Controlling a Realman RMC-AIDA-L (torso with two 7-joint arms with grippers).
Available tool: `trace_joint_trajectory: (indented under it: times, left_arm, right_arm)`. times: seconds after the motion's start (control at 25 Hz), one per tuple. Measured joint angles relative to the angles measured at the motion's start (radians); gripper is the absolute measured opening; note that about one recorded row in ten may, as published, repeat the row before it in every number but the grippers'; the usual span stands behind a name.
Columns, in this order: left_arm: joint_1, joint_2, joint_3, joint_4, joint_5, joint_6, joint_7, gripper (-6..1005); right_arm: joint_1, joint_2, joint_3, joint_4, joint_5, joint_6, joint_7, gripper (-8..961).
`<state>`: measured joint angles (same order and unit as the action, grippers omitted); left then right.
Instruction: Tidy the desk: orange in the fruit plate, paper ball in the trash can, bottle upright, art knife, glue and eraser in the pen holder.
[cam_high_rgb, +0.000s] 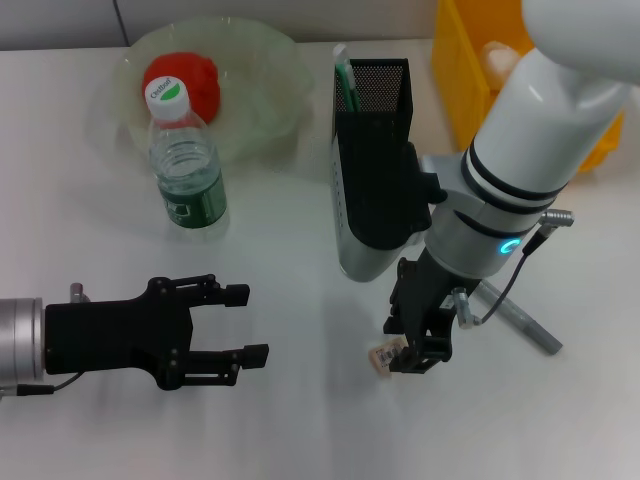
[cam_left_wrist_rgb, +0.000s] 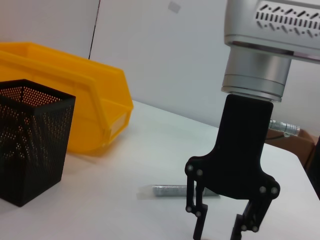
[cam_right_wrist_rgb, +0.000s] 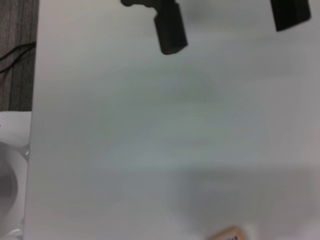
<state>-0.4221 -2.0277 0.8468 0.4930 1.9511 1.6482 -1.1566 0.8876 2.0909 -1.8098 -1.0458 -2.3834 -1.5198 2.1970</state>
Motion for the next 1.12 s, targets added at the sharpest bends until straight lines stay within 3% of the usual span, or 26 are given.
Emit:
trace_joint_trajectory:
  times: [0.2, 0.28, 0.92, 1.12]
  left_arm:
    - [0.0, 0.002, 0.0, 0.001, 0.0, 0.0, -0.001, 794]
    - [0.0, 0.002, 0.0, 0.001, 0.0, 0.001, -0.001, 794]
    - [-0.006, 0.003, -0.007, 0.003, 0.0, 0.003, -0.002, 794]
    - [-0.004, 0.006, -0.008, 0.004, 0.0, 0.011, -0.002, 794]
  right_arm:
    - [-0.006, 0.001, -0.035, -0.017, 0.002, 0.02, -0.009, 345]
    - [-0.006, 0.001, -0.051, -0.017, 0.002, 0.027, -0.009, 481]
    - [-0.002, 0.002, -0.07, 0.013, 0.0, 0.055, -0.019, 440]
    - [-0.014, -0.002, -0.047, -0.007, -0.002, 0.035, -0.019, 268]
